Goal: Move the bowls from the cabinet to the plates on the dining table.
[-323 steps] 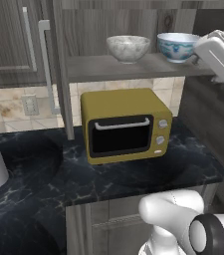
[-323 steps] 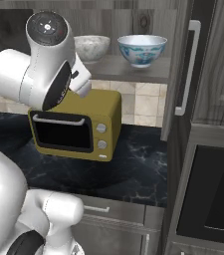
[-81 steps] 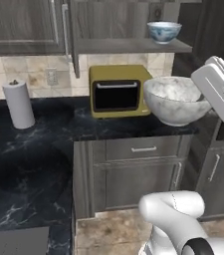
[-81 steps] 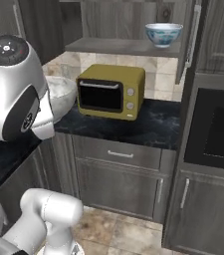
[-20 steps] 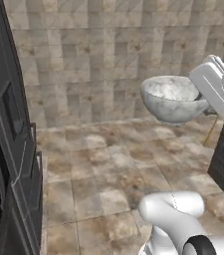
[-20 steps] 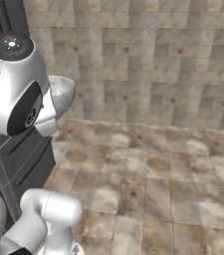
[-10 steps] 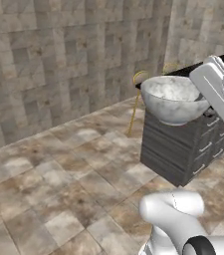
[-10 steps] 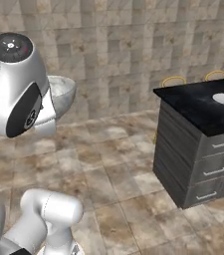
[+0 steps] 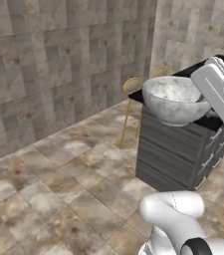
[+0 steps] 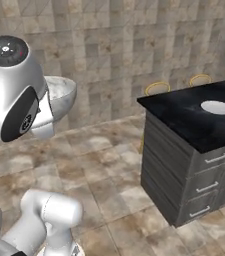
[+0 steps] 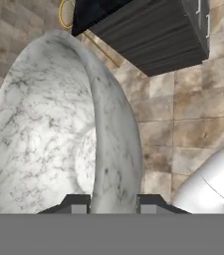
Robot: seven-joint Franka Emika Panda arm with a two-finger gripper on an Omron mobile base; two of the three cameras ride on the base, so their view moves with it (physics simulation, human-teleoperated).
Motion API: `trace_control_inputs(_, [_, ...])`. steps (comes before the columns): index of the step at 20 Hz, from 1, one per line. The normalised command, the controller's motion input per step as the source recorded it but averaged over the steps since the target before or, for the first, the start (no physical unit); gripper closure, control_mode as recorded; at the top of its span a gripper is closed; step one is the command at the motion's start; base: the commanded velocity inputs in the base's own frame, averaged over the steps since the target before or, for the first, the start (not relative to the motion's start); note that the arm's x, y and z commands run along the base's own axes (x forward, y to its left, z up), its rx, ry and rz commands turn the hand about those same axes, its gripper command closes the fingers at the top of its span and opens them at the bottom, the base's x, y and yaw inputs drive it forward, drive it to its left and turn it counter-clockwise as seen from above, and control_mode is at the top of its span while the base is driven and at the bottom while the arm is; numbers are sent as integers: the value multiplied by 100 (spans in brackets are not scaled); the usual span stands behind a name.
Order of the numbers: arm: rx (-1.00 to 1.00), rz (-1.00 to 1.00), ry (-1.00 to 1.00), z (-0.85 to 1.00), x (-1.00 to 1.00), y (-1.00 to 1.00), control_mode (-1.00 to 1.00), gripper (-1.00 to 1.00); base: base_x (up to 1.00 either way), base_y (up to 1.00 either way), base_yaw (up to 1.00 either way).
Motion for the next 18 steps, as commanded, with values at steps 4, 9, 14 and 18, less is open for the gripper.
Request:
trace_control_inputs(4, [0,0,0,0,0,0,100,100,99,-35,2])
trace_control_inputs(9, [0,0,0,0,0,0,100,100,90,-64,24])
trace_control_inputs(14, [0,0,0,0,0,0,100,100,45,-74,38])
trace_control_inputs(18, [0,0,0,0,0,0,100,100,0,-82,41])
